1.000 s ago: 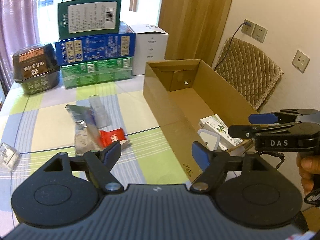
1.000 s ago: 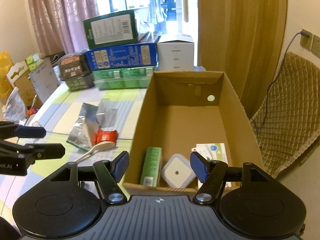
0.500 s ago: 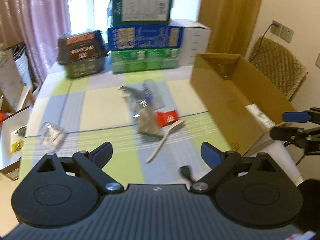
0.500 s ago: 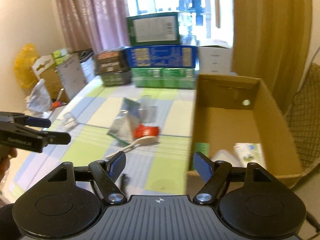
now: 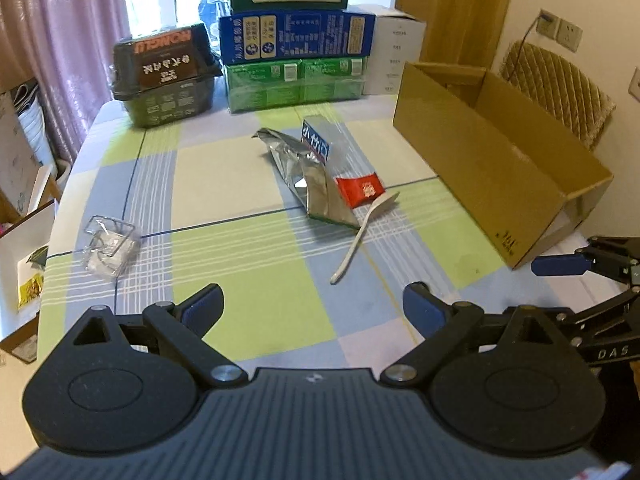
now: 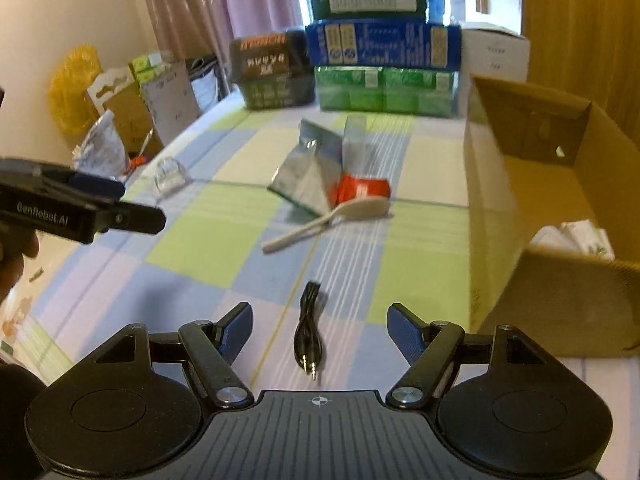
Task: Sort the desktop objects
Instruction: 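Move both open tools back over the table toward the spoon and cable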
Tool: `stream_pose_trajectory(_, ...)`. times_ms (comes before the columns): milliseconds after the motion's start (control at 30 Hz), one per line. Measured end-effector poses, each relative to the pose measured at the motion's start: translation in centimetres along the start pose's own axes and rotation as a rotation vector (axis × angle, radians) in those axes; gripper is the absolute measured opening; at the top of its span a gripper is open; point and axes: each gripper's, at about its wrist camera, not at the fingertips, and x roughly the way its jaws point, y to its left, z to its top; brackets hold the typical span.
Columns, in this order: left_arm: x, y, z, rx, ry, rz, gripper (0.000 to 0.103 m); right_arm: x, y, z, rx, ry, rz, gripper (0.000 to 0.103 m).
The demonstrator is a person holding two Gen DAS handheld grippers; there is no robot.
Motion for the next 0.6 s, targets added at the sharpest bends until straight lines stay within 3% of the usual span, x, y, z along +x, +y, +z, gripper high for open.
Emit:
stream_pose_trajectory(100,1.6,0.2,-0.4,0.017,-0.003,-0.011,0.094,1.8,0.4,-0.8,-0.019,0.004,-0.012,0.068)
stream_pose_trajectory(167,2.6,0.3,-0.6,0.026,-0.01,-0.007,0.094,2.9,0.7,-1.3,-0.025,0.003,-0.017,0.059)
stream_pose_trajectory(367,5.6,0.5,-0.7,0.054,-0.001,0.014,0.094,6.5,1.2,-2.2,-0.058,0.03,-0.038,0.044)
stream_pose_trajectory(600,8.0,0.4,-0.9,0.032,0.035,-0.005,0.094,8.1,1.5,-2.5,-0.085,0.023,-0.051,0.033)
